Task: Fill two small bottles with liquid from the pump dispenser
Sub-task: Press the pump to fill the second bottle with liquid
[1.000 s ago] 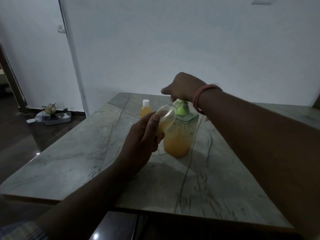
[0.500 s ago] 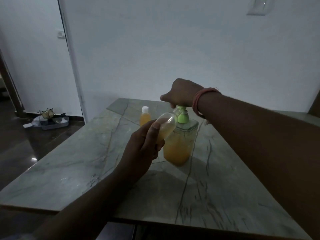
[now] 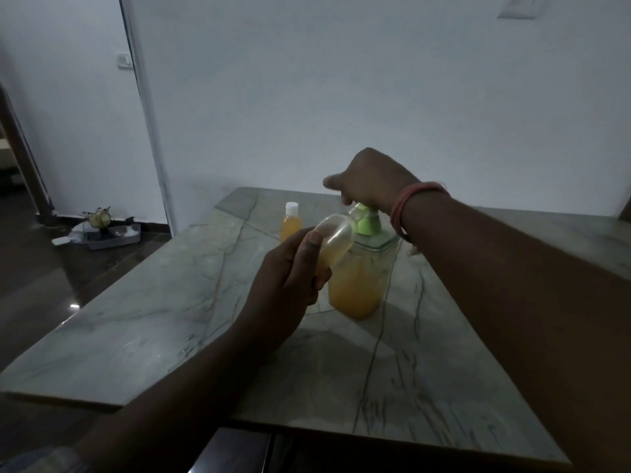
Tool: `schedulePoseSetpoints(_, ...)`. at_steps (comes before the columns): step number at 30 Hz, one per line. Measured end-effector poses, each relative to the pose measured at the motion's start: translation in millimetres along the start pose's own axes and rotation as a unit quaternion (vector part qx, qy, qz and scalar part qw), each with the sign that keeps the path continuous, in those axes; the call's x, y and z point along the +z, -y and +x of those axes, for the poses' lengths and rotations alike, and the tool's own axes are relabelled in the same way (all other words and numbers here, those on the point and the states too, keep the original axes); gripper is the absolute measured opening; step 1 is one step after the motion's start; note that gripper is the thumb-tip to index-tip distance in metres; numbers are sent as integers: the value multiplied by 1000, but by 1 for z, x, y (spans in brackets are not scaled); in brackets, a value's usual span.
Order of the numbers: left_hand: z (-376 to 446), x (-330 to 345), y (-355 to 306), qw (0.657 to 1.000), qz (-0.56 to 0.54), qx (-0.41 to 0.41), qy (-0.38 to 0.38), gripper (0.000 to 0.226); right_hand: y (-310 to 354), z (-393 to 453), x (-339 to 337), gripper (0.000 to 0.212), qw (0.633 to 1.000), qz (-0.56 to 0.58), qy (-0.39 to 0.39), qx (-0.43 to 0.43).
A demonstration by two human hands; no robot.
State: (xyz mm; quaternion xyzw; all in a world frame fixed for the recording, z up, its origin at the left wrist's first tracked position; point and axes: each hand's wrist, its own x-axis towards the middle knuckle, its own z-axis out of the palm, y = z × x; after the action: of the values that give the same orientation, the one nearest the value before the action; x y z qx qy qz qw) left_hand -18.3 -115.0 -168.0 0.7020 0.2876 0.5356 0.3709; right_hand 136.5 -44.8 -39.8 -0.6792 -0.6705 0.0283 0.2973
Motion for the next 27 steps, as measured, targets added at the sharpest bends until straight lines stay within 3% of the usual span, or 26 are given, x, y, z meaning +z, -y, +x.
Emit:
schedulePoseSetpoints(6, -2, 1, -6, 1000, 6, -10, 5, 38, 9, 1, -9, 34, 995, -86, 49, -3)
schedulePoseSetpoints(9, -2, 0, -3, 1000, 14, -3, 4, 37, 7, -2, -6, 37, 999, -48, 8, -14)
schedulePoseSetpoints(11, -1, 0, -3, 1000, 7, 1, 3, 35, 4, -5, -4, 36, 1000, -13, 28, 7)
schedulePoseSetpoints(16, -2, 1, -3, 1000, 1, 1, 2, 39, 12, -3, -7, 32, 994, -101, 41, -10)
schedulePoseSetpoints(21, 1, 0, -1, 1000, -1, 6, 0, 38, 6, -2, -3, 32, 1000, -20, 16, 2)
schedulePoseSetpoints(27, 0, 2, -4, 1000, 10, -2, 3, 35, 6, -3, -9, 35, 998, -46, 41, 13)
